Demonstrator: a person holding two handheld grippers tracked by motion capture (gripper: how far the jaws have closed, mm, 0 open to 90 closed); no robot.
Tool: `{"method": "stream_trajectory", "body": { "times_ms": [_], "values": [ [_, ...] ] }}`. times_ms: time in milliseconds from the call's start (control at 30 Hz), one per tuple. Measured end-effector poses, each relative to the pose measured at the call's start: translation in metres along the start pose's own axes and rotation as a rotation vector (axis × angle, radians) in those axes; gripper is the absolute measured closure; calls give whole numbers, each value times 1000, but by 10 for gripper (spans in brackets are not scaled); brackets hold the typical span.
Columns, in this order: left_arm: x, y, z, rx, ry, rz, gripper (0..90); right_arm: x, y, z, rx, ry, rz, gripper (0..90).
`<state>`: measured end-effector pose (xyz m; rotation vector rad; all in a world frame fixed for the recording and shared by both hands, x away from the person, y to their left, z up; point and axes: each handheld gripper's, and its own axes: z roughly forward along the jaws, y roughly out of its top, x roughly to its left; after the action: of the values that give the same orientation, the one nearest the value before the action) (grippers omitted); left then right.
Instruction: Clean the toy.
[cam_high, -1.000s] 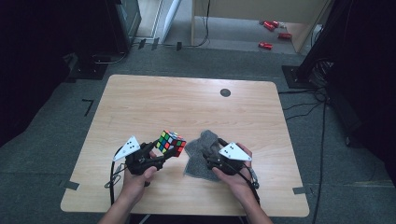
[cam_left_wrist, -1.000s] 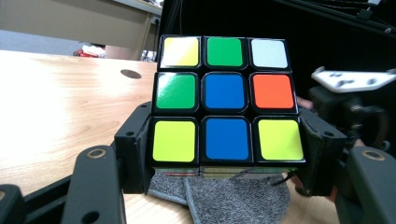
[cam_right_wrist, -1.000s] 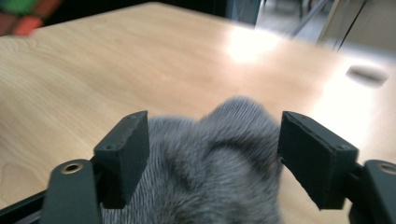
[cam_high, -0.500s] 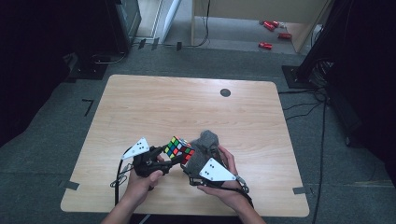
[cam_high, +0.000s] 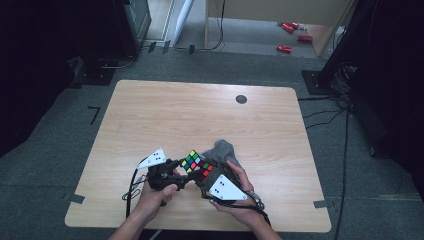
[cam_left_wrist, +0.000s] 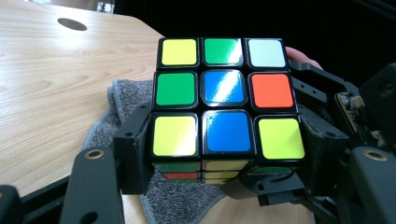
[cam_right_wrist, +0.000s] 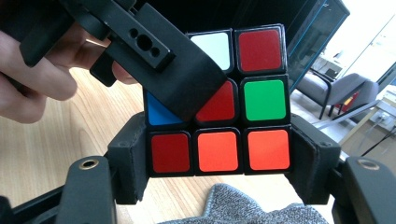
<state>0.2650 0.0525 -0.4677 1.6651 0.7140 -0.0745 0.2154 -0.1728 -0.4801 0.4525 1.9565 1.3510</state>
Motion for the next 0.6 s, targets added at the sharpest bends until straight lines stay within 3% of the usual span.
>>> {"method": "stream_trajectory", "body": {
  "times_ms": [167,300,400,467,600],
  "values": [
    [0,3,0,24,12,18,321,-2,-1,-1,7,17,16,340],
    [1,5,-5,-4,31,23,294,-6,-3,-2,31,3,29,345],
    [5,9,-13,-49,49,19,285,-15,-8,-3,64,-29,67,346],
    [7,10,-15,-56,70,20,281,-23,-11,-5,59,-38,117,346],
    [8,3,-10,-20,153,111,266,-37,-9,-13,33,-43,204,346]
  ]
}}
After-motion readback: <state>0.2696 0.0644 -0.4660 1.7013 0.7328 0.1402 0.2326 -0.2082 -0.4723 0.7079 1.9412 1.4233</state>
